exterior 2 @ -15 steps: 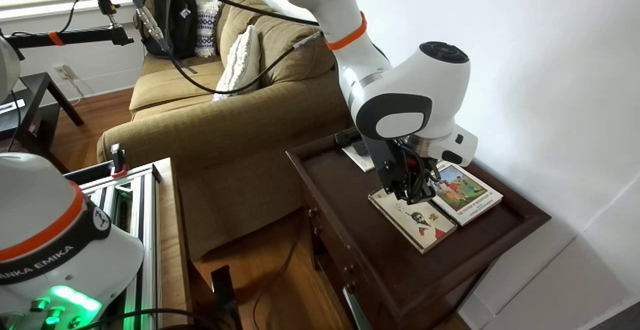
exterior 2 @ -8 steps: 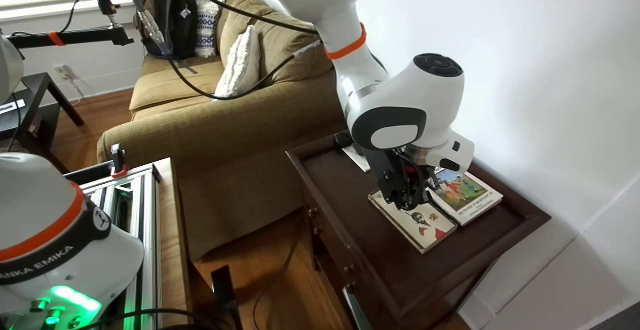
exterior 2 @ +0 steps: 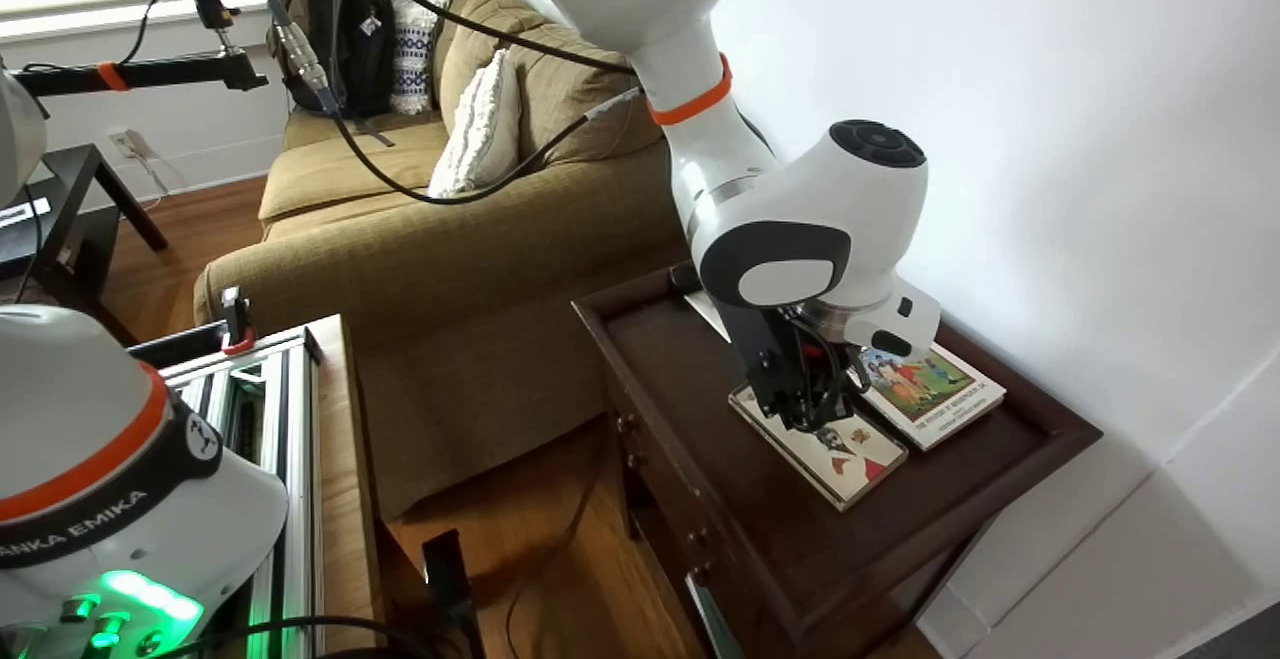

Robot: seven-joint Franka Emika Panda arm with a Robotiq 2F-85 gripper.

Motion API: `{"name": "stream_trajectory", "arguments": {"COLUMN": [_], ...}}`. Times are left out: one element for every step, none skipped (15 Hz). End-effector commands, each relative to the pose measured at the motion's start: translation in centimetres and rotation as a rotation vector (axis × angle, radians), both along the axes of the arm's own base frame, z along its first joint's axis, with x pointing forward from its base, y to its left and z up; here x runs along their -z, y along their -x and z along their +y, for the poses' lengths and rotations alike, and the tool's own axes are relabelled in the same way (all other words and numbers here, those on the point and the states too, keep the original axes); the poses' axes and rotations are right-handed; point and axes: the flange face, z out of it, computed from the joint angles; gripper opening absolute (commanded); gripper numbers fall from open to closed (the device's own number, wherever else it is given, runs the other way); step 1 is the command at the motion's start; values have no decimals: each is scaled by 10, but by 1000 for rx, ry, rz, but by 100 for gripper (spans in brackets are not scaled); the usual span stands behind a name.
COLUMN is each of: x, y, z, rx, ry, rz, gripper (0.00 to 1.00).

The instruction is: Place the top two books in front of the table

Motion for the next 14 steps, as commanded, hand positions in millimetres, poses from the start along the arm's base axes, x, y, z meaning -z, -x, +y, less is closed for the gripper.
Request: {"name": "stream_trajectory", "arguments": {"x": [10,10,11,11,11,11,12,14,15,15,14,15,16,16], "y": [15,16,17,17,17,17,17,17,18,18,18,18,18,17], "z": [-1,-1,-1,-1,-2,-1,0,2,4,6,8,9,11,13], "rx": [17,27,39,63,83,113,135,156,175,194,217,237,255,269], "ry": [8,16,25,41,55,73,83,92,100,106,111,109,107,102], "rz": [91,106,114,124,129,135,139,144,147,151,159,165,174,179], "gripper": [0,0,0,0,0,0,0,0,0,0,0,0,0,0]}}
